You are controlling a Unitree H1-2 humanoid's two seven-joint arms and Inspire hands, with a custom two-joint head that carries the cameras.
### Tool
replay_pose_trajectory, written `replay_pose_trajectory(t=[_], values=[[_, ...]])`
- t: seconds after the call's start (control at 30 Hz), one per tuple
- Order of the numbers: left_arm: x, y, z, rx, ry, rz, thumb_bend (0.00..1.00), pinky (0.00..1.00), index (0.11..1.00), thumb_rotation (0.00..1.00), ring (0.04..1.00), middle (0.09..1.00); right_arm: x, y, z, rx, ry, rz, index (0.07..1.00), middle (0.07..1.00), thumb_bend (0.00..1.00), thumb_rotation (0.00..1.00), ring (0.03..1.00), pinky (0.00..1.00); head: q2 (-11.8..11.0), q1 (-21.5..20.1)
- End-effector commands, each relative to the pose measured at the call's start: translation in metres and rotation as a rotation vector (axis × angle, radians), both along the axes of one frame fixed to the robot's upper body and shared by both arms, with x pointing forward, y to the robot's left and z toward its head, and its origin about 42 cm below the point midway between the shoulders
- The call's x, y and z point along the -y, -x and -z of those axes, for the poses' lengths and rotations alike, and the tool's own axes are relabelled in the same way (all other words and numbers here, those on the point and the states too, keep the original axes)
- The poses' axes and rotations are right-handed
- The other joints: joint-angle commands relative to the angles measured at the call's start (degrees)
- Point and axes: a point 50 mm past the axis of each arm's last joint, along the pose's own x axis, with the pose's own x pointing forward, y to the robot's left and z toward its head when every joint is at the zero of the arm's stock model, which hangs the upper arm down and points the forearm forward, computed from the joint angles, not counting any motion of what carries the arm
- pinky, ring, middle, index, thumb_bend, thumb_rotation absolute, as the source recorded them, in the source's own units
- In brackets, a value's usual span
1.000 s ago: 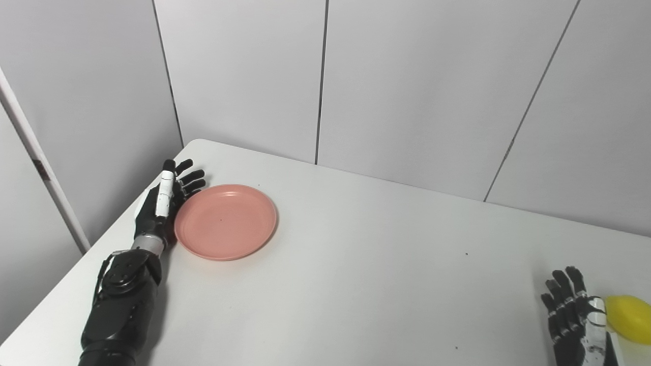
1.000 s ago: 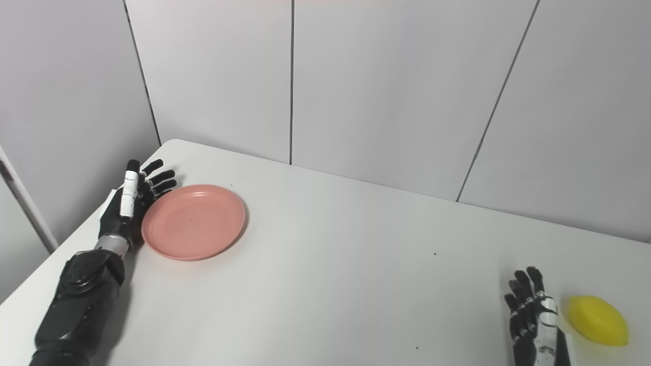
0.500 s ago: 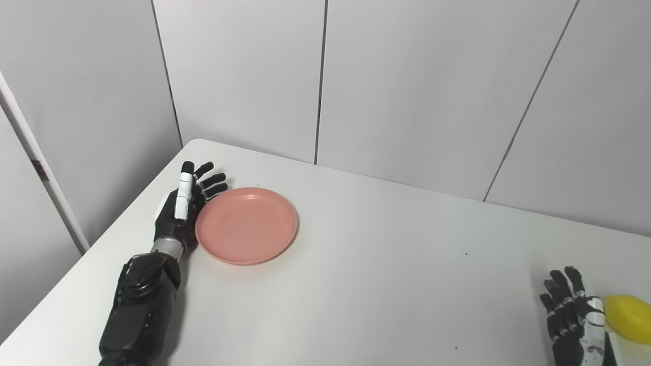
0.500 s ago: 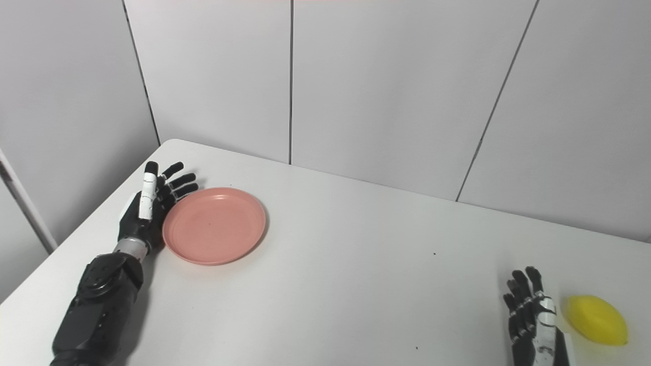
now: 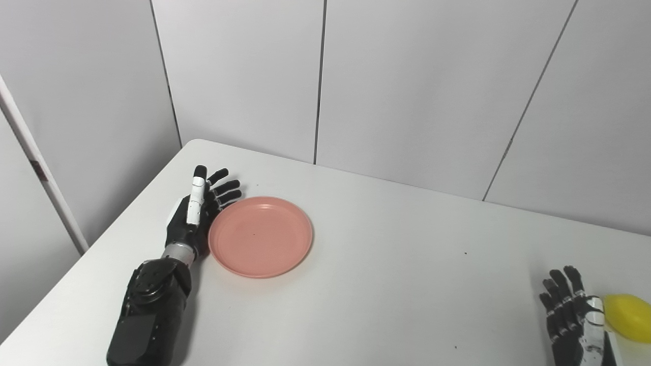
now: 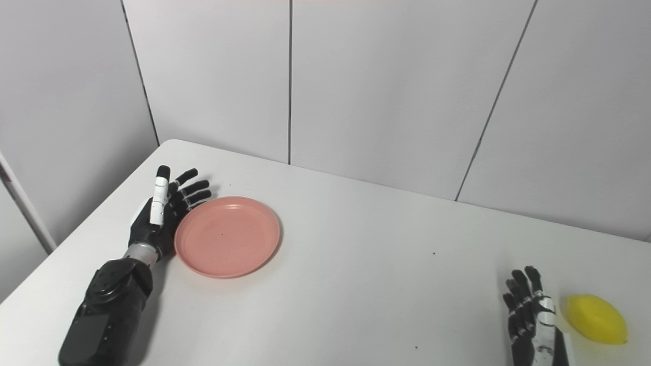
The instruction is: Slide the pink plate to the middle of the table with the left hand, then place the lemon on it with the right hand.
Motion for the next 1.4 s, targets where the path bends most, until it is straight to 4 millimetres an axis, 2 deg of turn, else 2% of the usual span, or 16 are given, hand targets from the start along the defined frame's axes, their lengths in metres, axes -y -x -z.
replay_pose_trajectory(t=[0.0, 0.4, 0.53, 0.7, 1.37], values=[[0.002, -0.005, -0.018, 0.058, -0.026, 0.016, 1.00, 0.75, 0.793, 0.92, 0.756, 0.740, -0.012, 0.021, 0.033, -0.118, -0.054, -0.002, 0.959, 0.943, 0.70, 1.00, 0.963, 1.00, 0.1, -0.1], [0.016, -0.003, -0.018, 0.053, -0.038, 0.047, 1.00, 0.74, 0.811, 0.92, 0.753, 0.759, -0.013, 0.020, 0.034, -0.120, -0.058, -0.005, 0.963, 0.947, 0.71, 1.00, 0.965, 1.00, -0.1, 0.0], [0.021, -0.005, -0.015, 0.040, -0.034, 0.051, 1.00, 0.75, 0.814, 0.93, 0.765, 0.760, -0.014, 0.020, 0.034, -0.122, -0.062, -0.002, 0.959, 0.942, 0.71, 0.99, 0.962, 1.00, 0.0, -0.1], [0.031, -0.006, -0.014, 0.023, -0.034, 0.056, 0.99, 0.73, 0.795, 0.96, 0.757, 0.756, -0.014, 0.019, 0.035, -0.122, -0.057, -0.003, 0.957, 0.942, 0.71, 0.99, 0.963, 1.00, -0.1, -0.1], [0.064, -0.006, 0.023, -0.031, 0.020, 0.124, 0.94, 0.77, 0.816, 0.95, 0.778, 0.769, -0.016, 0.020, 0.034, -0.123, -0.049, -0.009, 0.961, 0.945, 0.71, 1.00, 0.963, 1.00, -0.2, -0.1]])
